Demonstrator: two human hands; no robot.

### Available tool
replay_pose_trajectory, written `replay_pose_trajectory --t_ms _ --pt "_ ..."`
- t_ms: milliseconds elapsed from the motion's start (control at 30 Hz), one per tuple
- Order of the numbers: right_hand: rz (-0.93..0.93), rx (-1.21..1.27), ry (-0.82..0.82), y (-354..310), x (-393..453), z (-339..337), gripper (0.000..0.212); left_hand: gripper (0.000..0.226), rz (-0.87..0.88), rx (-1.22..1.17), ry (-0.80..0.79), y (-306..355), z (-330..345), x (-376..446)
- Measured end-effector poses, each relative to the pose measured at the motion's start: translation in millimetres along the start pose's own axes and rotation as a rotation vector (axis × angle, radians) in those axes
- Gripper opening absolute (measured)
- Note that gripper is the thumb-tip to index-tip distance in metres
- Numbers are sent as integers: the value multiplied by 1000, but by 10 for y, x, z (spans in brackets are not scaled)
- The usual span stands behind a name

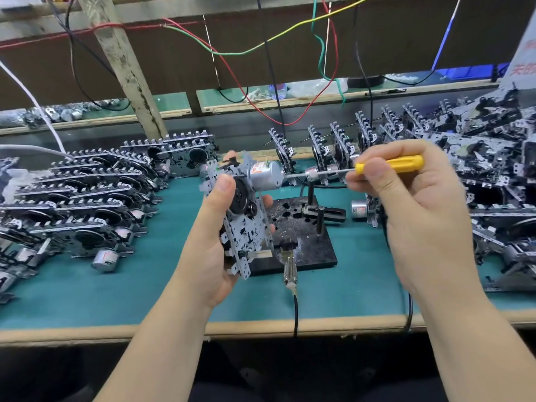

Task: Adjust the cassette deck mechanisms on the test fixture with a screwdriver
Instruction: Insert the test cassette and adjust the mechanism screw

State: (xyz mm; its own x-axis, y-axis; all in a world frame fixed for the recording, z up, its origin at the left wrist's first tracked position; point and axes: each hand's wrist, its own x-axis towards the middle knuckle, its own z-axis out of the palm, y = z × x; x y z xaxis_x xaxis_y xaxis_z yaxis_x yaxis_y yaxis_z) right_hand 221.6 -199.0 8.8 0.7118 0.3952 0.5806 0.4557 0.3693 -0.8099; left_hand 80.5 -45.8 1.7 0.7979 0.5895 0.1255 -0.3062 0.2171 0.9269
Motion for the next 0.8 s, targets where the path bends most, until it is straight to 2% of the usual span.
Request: replay_pose_trajectory --t_ms 67,167,233,300,467,567,800 --pt "14 84 48 24 50 -92 7 83 60 248 28 75 -37 105" --pt "50 100 72 68 90 -190 7 98 243 1026 -46 241 -27 408" --pt "77 72 83 122 69 -195 6 111 231 1426 -191 248 14 672" --pt "82 26 83 173 32 -187 3 115 157 1642 -289 191 76 887" --pt "125 -41 58 266 -59 -254 10 121 48 1772 -444 -77 65 1099" --pt "156 -68 47 341 -115 -321 12 124 46 1869 -443 -172 59 1108" --pt "224 -70 15 443 -152 -310 16 124 60 1791 -437 -131 71 1105"
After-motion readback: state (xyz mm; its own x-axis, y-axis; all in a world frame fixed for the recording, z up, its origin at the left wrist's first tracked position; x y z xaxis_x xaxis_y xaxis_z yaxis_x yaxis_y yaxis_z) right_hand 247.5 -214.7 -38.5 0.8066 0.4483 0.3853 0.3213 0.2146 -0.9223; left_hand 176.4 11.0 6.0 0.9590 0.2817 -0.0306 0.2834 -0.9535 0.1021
